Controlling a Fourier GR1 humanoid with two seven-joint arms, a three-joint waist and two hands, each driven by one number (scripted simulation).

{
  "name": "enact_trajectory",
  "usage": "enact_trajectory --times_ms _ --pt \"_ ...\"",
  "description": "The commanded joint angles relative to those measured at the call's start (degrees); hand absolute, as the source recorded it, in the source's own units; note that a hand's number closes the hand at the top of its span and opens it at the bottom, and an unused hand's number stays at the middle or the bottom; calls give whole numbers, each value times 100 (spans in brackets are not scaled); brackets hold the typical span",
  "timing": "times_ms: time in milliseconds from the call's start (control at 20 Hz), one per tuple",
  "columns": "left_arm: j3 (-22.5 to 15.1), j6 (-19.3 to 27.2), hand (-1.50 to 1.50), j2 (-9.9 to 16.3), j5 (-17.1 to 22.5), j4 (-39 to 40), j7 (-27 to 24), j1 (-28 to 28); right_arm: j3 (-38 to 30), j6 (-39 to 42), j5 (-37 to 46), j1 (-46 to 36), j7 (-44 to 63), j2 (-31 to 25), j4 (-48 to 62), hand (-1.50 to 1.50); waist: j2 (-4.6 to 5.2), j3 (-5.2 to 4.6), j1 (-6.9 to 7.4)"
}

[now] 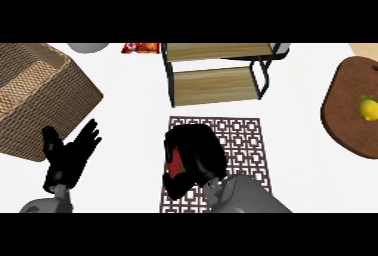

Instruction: Pick the tomato from the placemat and place it in the tiered shelf

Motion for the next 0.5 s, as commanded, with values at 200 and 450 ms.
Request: enact_trajectory --times_ms 200,450 --pt "77 30 0 21 36 -54 120 66 -390 156 434 -1502 2344 13 -1798 150 -29 -7 -127" --pt "210 -82 0 54 35 308 -265 33 -885 711 289 -2406 3215 12 -1992 150 13 -9 -99"
